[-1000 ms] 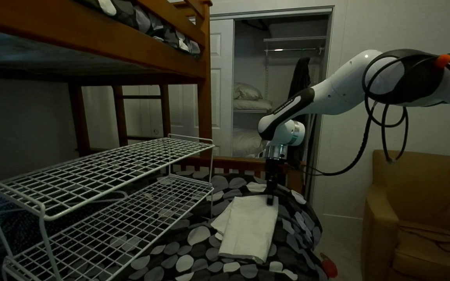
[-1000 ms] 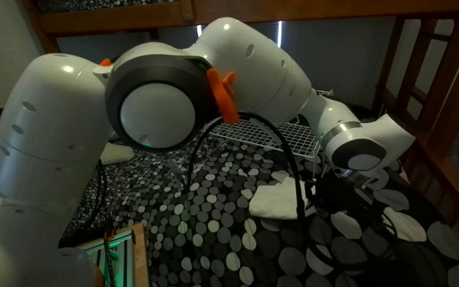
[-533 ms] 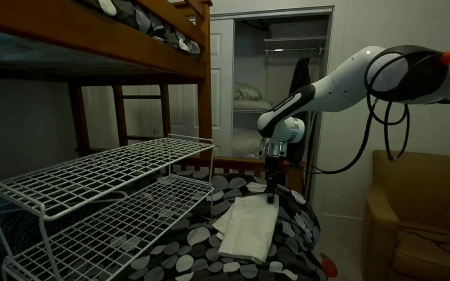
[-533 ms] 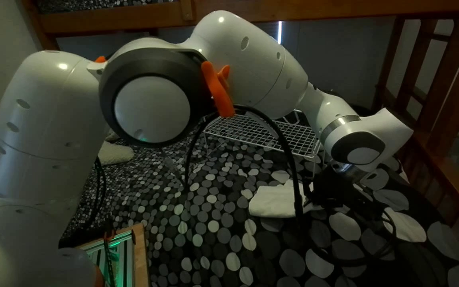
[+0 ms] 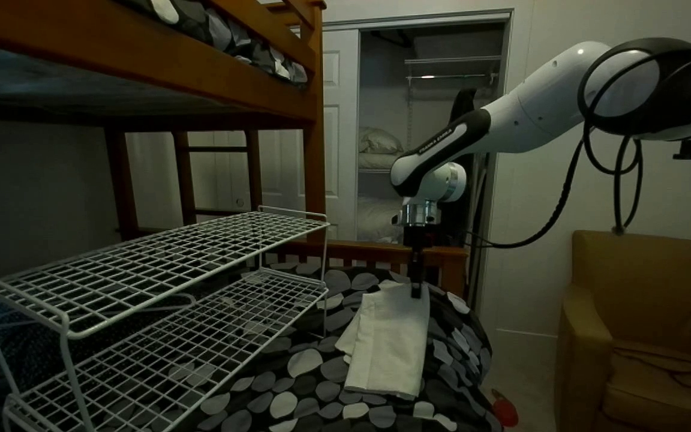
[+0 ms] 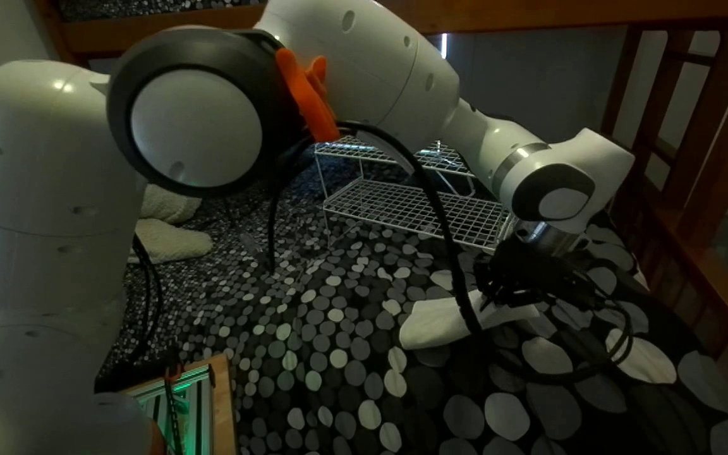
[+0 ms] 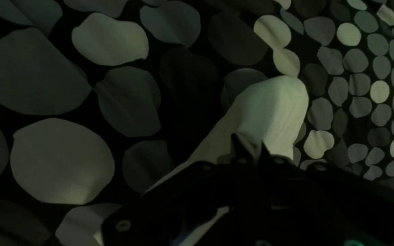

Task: Put the towel on the top shelf.

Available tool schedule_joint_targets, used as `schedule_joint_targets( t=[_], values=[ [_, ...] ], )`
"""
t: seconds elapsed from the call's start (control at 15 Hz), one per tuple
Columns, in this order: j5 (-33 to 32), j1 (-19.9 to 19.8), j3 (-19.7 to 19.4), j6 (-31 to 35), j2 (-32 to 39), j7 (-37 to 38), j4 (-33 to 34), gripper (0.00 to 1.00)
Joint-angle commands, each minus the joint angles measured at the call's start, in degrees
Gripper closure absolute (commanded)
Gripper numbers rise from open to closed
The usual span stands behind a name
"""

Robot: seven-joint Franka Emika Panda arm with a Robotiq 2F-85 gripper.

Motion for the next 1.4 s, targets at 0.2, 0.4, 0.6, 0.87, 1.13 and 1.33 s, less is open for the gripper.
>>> schedule_joint_targets(
  t=[0.2,0.4,0.6,0.87,1.13,1.33],
  values=[
    [-10.17,5.83,-0.87,-1.13,-11.03,5.38,-6.27,0.99],
    [-13.69,7.46,-0.36,0.28,-13.78,4.97,-7.71,0.99],
    [-11.27,7.37,-0.21,-1.01,-11.32,4.49,-4.12,0.94],
    [-11.27,7.10,-0.31,-1.01,-10.53,4.50,-3.99,0.94],
    [-13.09,7.56,-0.27,-3.08,-12.39,3.57,-3.48,0.99],
    [-15.05,8.23,-0.23,-5.56,-14.37,2.77,-2.75,0.99]
  ],
)
